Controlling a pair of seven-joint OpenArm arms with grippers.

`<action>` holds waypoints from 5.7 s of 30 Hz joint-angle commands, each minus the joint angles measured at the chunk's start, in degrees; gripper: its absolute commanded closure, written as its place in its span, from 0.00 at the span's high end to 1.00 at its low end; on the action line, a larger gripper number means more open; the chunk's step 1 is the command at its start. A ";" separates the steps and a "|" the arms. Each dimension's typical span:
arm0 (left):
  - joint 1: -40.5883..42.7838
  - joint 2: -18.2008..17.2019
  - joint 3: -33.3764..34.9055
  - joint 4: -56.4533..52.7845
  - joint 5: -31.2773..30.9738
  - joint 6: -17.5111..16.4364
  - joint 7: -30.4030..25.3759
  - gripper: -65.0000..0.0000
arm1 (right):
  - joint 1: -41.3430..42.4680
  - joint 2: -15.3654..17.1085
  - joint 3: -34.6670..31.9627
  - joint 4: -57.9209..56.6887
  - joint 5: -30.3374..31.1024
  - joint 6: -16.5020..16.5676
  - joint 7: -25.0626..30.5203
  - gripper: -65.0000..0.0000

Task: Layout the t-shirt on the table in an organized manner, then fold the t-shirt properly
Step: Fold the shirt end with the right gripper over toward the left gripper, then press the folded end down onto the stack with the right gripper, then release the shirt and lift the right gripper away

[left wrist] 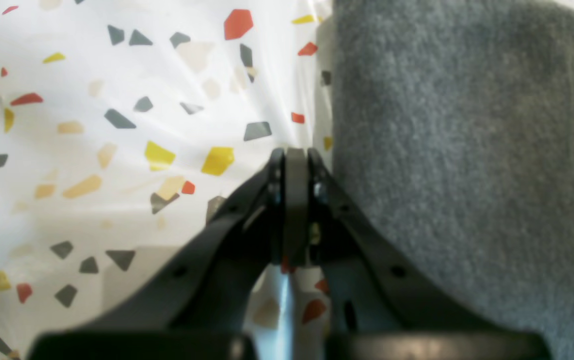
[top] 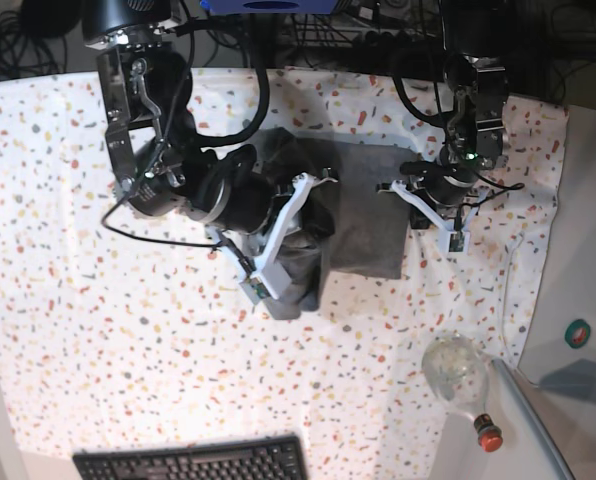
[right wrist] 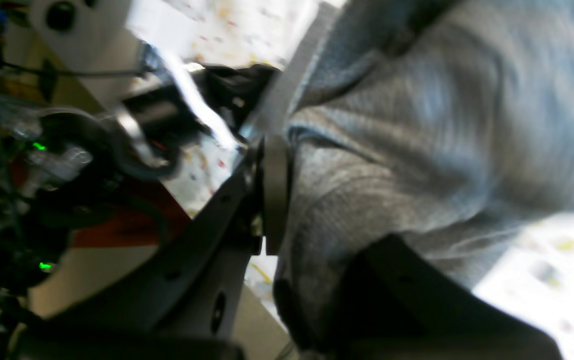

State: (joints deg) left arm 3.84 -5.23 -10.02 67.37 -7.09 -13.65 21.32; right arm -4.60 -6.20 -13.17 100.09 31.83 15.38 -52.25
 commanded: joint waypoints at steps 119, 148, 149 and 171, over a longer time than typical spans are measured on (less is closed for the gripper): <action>23.99 -14.24 -37.06 14.78 -27.41 -2.39 17.40 0.00 | 19.15 9.67 -48.41 -20.49 0.65 -32.56 26.89 0.00; 22.32 -14.24 -24.75 20.05 -27.41 -2.39 17.49 0.00 | 10.97 15.56 -49.73 -18.03 0.74 -32.65 22.67 0.00; 22.32 -14.24 -24.04 20.49 -27.41 -2.39 17.49 0.00 | 10.53 15.65 -49.64 -17.59 0.74 -32.65 22.67 0.00; 11.07 -10.28 -4.88 19.70 -41.83 -2.39 22.15 1.00 | 0.69 26.28 -34.88 -6.34 0.82 -32.56 22.93 0.00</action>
State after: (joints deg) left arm 15.16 -14.79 -14.57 86.11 -48.12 -15.68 44.34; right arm -4.51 20.08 -48.31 92.86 32.60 -17.43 -30.35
